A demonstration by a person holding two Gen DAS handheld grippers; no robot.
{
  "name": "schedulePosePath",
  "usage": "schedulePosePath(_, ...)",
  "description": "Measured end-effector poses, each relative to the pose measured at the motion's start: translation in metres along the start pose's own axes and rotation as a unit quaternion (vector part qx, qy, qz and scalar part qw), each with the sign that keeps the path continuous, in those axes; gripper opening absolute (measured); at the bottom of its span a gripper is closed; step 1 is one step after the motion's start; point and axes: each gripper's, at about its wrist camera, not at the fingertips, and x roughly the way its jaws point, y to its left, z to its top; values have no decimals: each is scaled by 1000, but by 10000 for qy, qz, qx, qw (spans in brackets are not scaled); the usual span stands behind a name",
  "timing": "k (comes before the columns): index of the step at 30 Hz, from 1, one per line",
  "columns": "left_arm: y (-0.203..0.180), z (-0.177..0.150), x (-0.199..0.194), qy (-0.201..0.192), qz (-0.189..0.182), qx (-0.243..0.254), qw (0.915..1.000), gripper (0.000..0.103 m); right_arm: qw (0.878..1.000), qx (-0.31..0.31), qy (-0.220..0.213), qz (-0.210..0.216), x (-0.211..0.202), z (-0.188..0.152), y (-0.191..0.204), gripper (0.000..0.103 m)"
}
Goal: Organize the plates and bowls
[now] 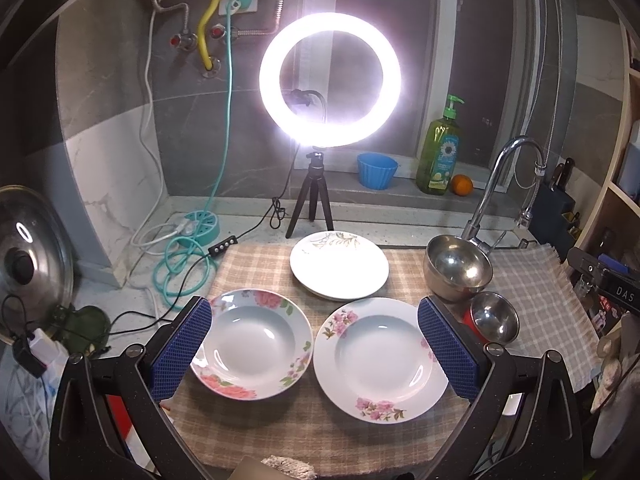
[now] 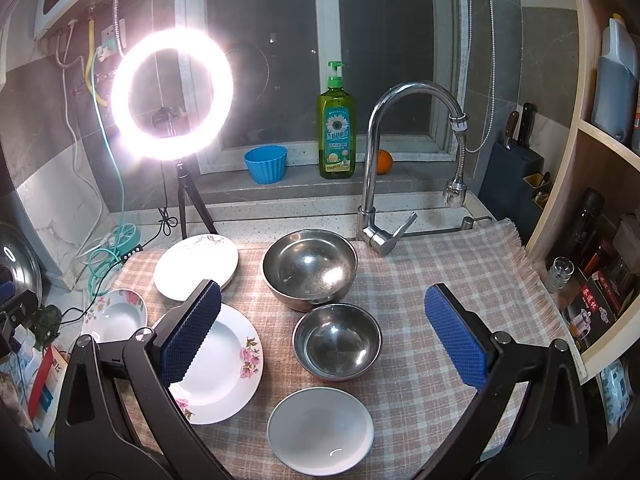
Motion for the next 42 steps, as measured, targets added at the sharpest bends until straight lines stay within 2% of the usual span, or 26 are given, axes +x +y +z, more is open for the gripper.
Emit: schedulePosePath(42,-5,5,10,69,-56,-28,10000,102,10000,-50,72,12,10,3,5,103)
